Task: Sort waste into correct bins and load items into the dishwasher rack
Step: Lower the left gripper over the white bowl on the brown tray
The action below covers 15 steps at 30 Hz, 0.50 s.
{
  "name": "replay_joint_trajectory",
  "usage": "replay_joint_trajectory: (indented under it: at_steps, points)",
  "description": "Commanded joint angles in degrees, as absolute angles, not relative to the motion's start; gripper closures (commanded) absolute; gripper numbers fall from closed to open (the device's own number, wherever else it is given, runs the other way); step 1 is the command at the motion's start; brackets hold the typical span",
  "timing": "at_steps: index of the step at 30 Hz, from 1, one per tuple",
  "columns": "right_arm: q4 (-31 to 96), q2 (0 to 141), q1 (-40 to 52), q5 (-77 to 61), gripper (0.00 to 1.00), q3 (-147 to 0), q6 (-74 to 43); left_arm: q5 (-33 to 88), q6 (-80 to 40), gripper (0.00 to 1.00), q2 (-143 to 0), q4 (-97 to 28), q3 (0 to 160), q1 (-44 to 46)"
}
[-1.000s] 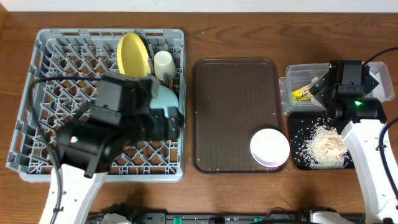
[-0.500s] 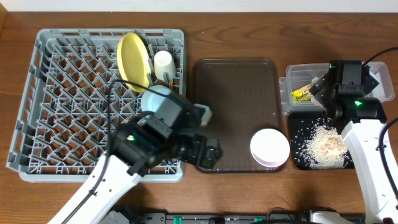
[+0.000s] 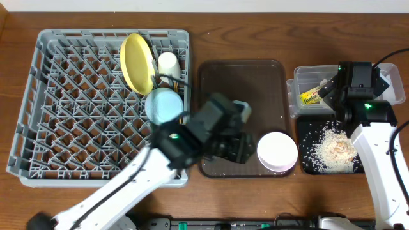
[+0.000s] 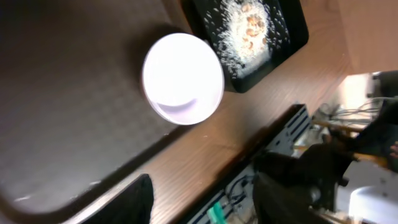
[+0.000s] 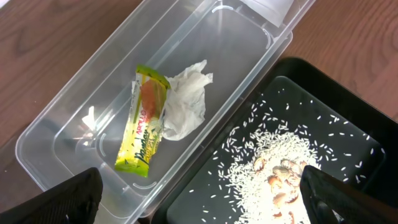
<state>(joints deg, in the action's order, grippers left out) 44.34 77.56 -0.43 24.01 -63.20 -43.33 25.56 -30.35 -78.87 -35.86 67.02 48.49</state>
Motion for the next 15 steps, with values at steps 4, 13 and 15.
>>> replay_joint_trajectory:
  at_steps: [4,13,15]
  points:
    - [44.42,77.58,-0.78,24.56,0.01,-63.2,-42.76,25.89,-35.07,0.78,-88.42,-26.7,67.0,55.35]
    - [44.4,77.58,-0.78,24.53,0.01,-63.2,-42.74,9.02,-35.07,0.87,-99.88,-19.68,67.02,62.3]
    - [44.4,77.58,-0.78,24.56,0.01,-63.2,-42.74,4.16,-35.92,0.91,-101.71,-19.57,67.02,63.11]
